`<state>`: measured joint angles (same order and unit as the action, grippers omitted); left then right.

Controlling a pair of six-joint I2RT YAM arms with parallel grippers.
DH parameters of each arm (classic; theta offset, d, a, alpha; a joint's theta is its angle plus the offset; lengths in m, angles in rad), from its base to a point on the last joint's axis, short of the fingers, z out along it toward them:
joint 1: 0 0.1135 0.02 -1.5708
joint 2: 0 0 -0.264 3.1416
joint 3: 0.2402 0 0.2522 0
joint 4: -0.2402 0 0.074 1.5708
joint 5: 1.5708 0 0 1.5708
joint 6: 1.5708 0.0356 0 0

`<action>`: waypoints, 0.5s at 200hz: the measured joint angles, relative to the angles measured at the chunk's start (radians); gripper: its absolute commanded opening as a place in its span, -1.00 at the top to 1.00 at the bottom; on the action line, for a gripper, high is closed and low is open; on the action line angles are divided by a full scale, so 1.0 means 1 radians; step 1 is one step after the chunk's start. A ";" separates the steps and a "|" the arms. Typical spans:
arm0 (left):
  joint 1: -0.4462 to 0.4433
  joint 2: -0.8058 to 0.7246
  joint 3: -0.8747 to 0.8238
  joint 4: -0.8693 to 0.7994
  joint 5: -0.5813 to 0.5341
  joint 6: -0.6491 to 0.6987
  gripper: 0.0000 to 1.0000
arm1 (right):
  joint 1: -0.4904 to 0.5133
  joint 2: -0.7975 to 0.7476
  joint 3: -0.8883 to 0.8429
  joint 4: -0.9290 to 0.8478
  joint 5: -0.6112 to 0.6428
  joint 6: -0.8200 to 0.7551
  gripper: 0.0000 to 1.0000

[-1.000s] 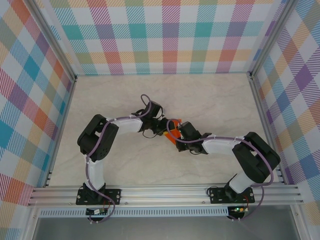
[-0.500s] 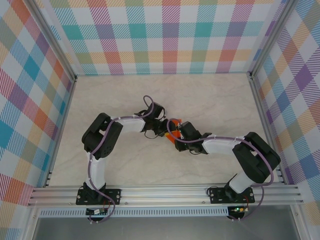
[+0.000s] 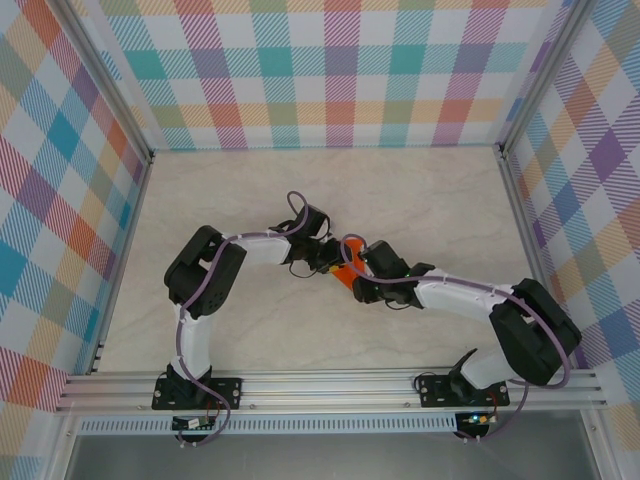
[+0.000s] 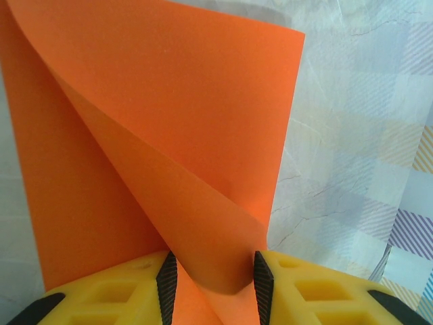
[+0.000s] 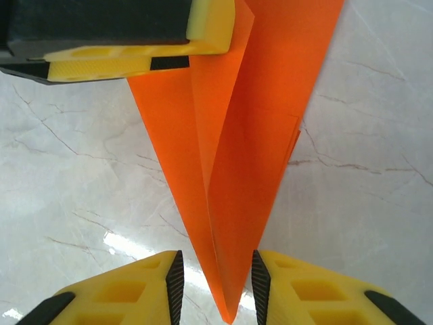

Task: Fold a paper plane with a square sheet of paper (fold left side to right side)
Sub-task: Fourth fold the wing at the center of the table.

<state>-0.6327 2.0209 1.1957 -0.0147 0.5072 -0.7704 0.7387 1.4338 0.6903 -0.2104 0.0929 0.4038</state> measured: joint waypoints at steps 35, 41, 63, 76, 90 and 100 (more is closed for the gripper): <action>0.000 0.000 0.000 0.000 0.000 0.000 0.25 | 0.004 0.032 0.008 -0.024 -0.002 0.002 0.48; 0.000 0.000 0.000 0.000 0.000 0.000 0.25 | 0.005 0.041 0.012 -0.027 -0.002 0.003 0.50; 0.000 0.000 0.000 0.000 0.000 0.000 0.25 | 0.010 0.062 0.021 -0.028 -0.002 0.004 0.58; 0.000 0.000 0.000 0.000 0.000 0.000 0.25 | 0.010 0.064 0.021 -0.030 -0.002 0.004 0.61; 0.000 0.000 0.000 0.000 0.000 0.000 0.25 | 0.010 0.064 0.021 -0.030 -0.005 0.005 0.62; 0.000 0.000 0.000 0.000 0.000 0.000 0.25 | 0.010 0.064 0.021 -0.031 -0.006 0.005 0.63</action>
<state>-0.6327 2.0209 1.1957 -0.0147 0.5072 -0.7704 0.7490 1.4982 0.7109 -0.2413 0.0872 0.4084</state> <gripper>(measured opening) 0.374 0.189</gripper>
